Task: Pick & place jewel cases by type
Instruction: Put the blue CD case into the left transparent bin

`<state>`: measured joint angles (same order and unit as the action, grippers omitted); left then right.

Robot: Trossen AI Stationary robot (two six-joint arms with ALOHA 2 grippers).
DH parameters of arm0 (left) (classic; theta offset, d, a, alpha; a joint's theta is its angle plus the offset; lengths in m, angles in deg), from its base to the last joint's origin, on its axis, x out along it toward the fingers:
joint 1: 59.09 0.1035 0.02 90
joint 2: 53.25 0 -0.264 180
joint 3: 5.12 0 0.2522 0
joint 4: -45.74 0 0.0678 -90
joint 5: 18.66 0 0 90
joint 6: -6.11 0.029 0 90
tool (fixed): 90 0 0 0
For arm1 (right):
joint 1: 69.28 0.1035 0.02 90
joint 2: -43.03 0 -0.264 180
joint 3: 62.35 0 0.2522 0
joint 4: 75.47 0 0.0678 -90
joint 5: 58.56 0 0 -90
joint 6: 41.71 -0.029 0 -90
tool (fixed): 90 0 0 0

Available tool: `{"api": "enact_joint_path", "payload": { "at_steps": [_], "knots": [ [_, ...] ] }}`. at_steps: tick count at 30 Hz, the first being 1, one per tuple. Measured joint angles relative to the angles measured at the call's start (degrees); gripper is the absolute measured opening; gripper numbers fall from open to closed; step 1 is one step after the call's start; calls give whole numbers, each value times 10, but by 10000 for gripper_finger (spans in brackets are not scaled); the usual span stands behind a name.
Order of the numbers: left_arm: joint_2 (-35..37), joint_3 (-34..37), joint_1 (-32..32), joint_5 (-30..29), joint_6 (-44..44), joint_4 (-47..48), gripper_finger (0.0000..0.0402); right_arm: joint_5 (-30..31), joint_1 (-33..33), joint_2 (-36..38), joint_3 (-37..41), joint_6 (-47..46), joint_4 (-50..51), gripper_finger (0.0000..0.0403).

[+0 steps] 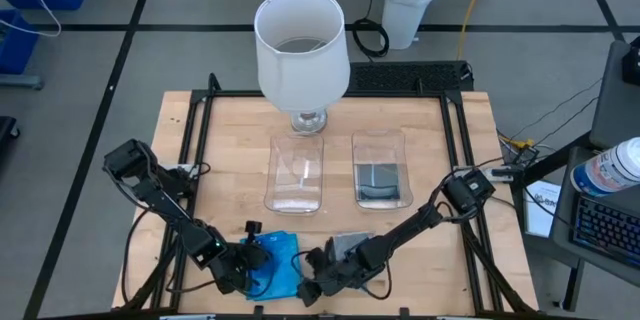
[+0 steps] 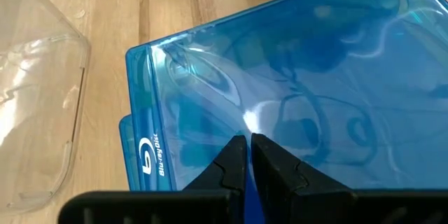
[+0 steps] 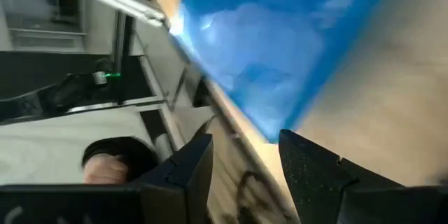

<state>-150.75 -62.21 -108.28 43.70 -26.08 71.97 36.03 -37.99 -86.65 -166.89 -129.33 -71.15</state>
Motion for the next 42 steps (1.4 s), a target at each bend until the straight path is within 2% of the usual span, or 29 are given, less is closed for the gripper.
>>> {"api": "enact_joint_path", "payload": {
  "at_steps": [12, 18, 22, 32, 42],
  "knots": [
    [0, 0, 0, 0, 1, 0, 35, -17, -9, -11, -14, 29, 37, 154],
    [0, 0, 0, 0, 4, 0, 35, -21, -12, -14, -60, 112, 160, 138],
    [0, 0, 0, 0, 4, 0, 35, 0, -15, -17, -101, 173, 230, 133],
    [0, 0, 0, 0, 4, 0, 35, 14, -13, -19, -106, 169, 230, 133],
    [0, 0, 0, -1, 4, 0, 35, 13, -8, -43, -107, 147, 162, 132]
  ]
}}
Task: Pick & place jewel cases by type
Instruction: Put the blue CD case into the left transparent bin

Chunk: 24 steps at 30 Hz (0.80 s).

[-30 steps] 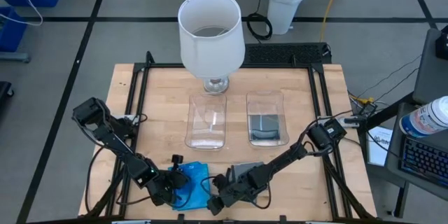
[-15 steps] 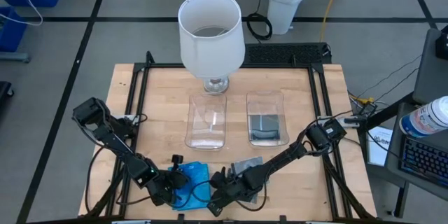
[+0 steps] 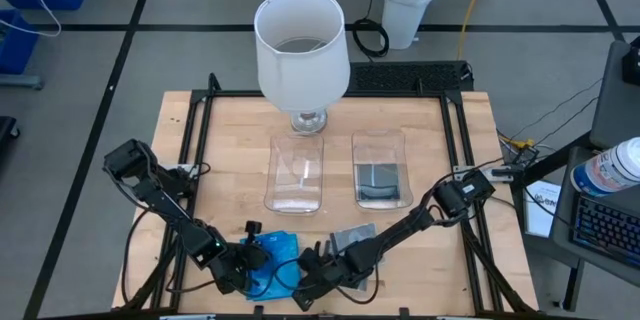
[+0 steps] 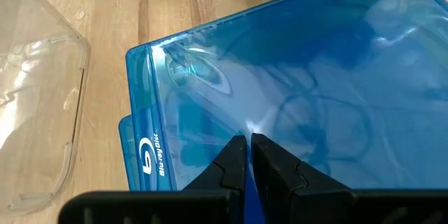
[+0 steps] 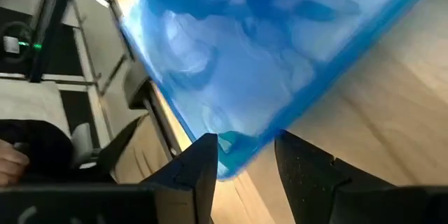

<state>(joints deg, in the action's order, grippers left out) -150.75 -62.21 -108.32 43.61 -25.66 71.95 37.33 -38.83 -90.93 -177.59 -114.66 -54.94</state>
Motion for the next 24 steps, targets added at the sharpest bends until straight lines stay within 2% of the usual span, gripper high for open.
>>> {"api": "enact_joint_path", "payload": {
  "at_steps": [3, 15, 18, 24],
  "knots": [
    [0, 0, 0, 1, 0, 0, 35, -9, 0, -11, 0, -10, -40, 132],
    [0, 0, -1, 2, 0, -3, 35, -15, -1, -11, 1, 17, -51, 129],
    [0, 0, -1, 2, 2, -4, 35, -14, -1, -11, 1, 23, -51, 113],
    [-2, -4, -13, -9, 47, -5, 35, -7, 0, -9, 1, 50, -55, 55]
  ]
}}
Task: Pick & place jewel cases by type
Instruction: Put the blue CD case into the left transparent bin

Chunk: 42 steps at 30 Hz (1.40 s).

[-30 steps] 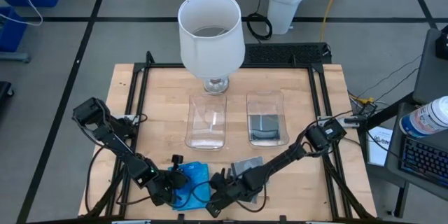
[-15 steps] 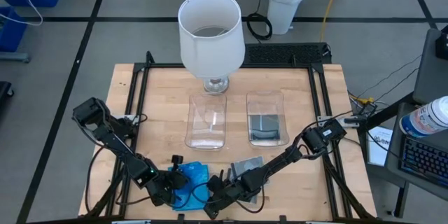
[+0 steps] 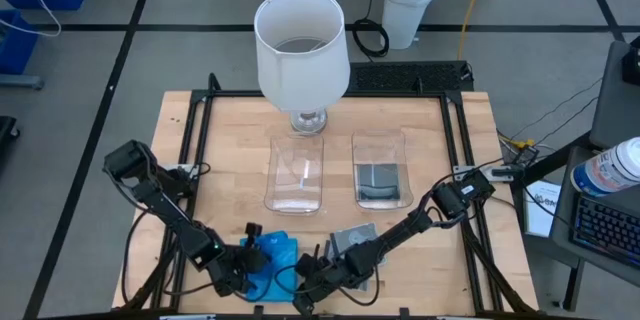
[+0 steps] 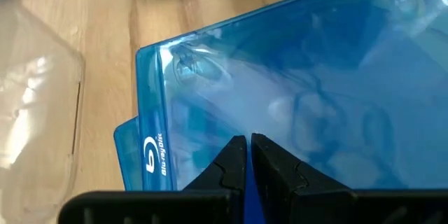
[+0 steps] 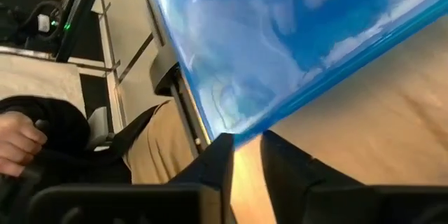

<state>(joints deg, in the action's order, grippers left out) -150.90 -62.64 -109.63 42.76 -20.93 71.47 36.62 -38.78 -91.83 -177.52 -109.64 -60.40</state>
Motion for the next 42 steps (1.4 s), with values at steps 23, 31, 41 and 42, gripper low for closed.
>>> {"api": "enact_joint_path", "payload": {
  "at_steps": [23, 31, 41, 42],
  "knots": [
    [-2, -8, 36, -6, 16, -14, 35, -51, 20, 0, -1, 63, -3, 24],
    [103, -20, 4, 20, 40, 37, 35, -50, 21, 0, -1, 114, -3, 12],
    [143, -18, -84, 29, -137, 157, 35, -52, 21, 0, -1, 161, -5, 10],
    [136, -18, -91, 37, -142, 144, 35, -52, 21, 2, -1, 162, -4, 10]
  ]
}}
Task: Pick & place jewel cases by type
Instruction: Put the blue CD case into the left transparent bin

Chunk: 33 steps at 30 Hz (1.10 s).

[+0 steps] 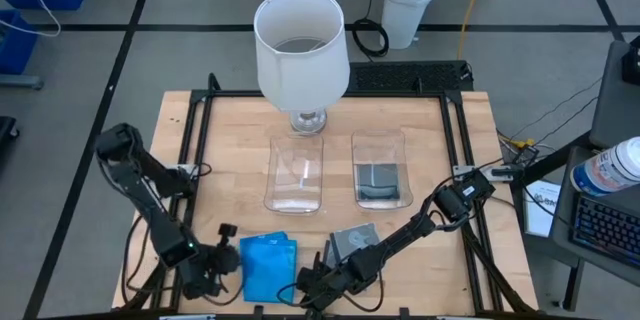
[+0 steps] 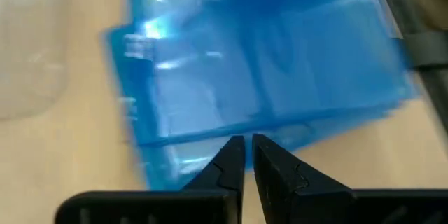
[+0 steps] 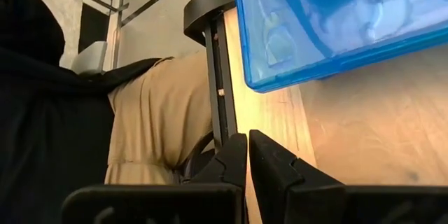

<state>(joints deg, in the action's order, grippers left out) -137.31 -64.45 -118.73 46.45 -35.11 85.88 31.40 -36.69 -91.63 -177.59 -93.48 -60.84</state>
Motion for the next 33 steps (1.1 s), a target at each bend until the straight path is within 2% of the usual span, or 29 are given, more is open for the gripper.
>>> {"api": "enact_joint_path", "payload": {
  "at_steps": [4, 11, 16, 23, 33],
  "knots": [
    [-27, -1, -28, 12, -22, -19, 35, -2, -3, 6, 0, 0, 0, 10],
    [-75, -8, -21, 19, -28, -29, 35, -12, 1, 61, 0, 47, 43, 10],
    [-80, -19, -20, 23, -11, -36, 35, 44, 13, 89, 0, 73, 84, 1],
    [-79, -27, -13, 14, -11, -5, 35, 49, 16, 85, 0, 72, 96, 1],
    [-79, -25, 41, 9, -4, 36, 35, 105, 9, 84, 0, 78, 152, 1]
  ]
}}
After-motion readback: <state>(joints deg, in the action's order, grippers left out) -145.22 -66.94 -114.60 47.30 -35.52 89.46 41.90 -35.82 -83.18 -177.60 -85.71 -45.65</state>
